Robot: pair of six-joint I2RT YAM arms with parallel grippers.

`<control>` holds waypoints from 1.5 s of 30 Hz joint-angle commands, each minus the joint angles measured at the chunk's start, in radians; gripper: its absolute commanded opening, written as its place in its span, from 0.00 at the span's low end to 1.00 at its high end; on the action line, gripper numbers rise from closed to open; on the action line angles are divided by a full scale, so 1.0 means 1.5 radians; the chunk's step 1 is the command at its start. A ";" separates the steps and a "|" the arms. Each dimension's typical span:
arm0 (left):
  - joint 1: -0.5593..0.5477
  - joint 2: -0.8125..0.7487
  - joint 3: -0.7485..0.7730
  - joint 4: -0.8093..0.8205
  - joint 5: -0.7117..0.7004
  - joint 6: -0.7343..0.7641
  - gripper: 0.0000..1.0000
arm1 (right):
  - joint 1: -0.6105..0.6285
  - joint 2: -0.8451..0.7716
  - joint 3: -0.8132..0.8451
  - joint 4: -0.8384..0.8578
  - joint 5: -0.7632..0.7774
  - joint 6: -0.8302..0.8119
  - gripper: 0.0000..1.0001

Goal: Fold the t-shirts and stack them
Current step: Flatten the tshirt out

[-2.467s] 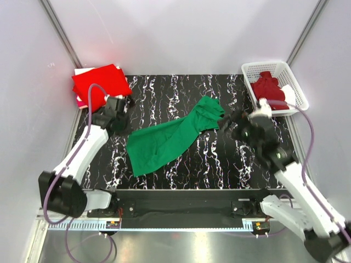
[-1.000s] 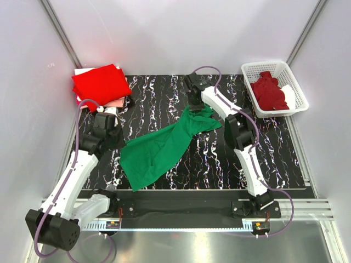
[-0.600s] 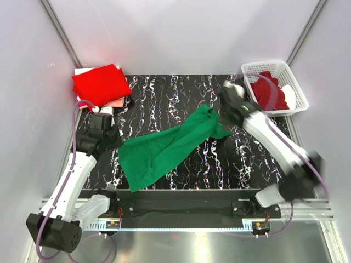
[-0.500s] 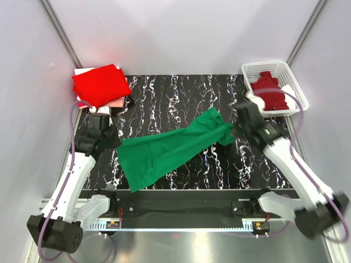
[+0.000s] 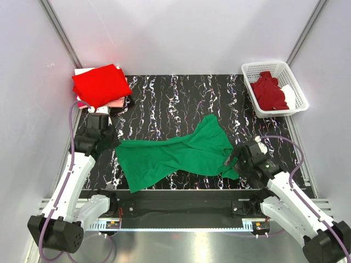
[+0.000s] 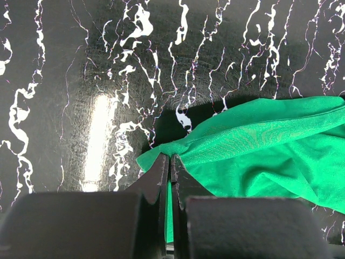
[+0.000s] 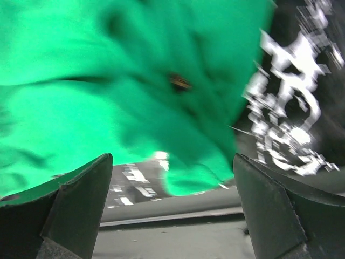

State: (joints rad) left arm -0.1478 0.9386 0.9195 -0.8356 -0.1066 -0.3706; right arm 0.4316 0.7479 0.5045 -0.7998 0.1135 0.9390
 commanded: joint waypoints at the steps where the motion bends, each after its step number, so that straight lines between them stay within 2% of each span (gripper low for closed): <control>1: 0.003 0.000 -0.003 0.019 -0.009 -0.001 0.00 | 0.000 0.010 0.075 0.068 0.021 -0.064 1.00; 7: 0.003 0.002 -0.003 0.019 -0.006 -0.001 0.00 | -0.001 0.277 0.265 0.111 0.054 -0.198 1.00; 8: 0.003 0.002 -0.004 0.020 -0.006 -0.001 0.00 | -0.002 0.349 0.321 0.112 0.062 -0.212 1.00; 11: 0.003 0.001 -0.004 0.019 -0.006 0.000 0.00 | -0.015 0.478 0.430 0.136 0.069 -0.260 1.00; 14: 0.003 -0.001 -0.004 0.020 -0.004 0.000 0.00 | -0.051 0.600 0.538 0.147 0.032 -0.289 0.99; 17: 0.003 -0.003 -0.004 0.021 -0.002 0.001 0.00 | -0.102 0.706 0.624 0.151 -0.018 -0.305 0.95; 18: 0.003 -0.003 -0.005 0.022 -0.001 0.001 0.00 | -0.114 0.729 0.641 0.154 -0.048 -0.310 0.91; 23: 0.003 -0.009 -0.006 0.023 0.001 0.001 0.00 | -0.140 0.861 0.736 0.174 -0.115 -0.335 0.85; 29: 0.003 -0.009 -0.006 0.023 0.002 0.001 0.00 | -0.141 0.930 0.768 0.192 -0.165 -0.345 0.76; 34: 0.004 -0.009 -0.006 0.023 0.001 0.000 0.00 | -0.142 0.920 0.748 0.200 -0.180 -0.343 0.65; 41: 0.004 -0.009 -0.005 0.022 -0.004 -0.001 0.00 | -0.143 0.919 0.741 0.208 -0.217 -0.349 0.38; 42: 0.004 -0.009 -0.005 0.022 -0.006 -0.001 0.00 | -0.144 0.919 0.742 0.208 -0.231 -0.350 0.29; 45: 0.004 -0.009 -0.005 0.022 -0.007 -0.001 0.00 | -0.145 0.921 0.734 0.210 -0.257 -0.347 0.14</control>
State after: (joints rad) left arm -0.1463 0.9401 0.9134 -0.8360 -0.1059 -0.3706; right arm 0.2142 2.1490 1.6154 -0.5125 -0.1997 0.4244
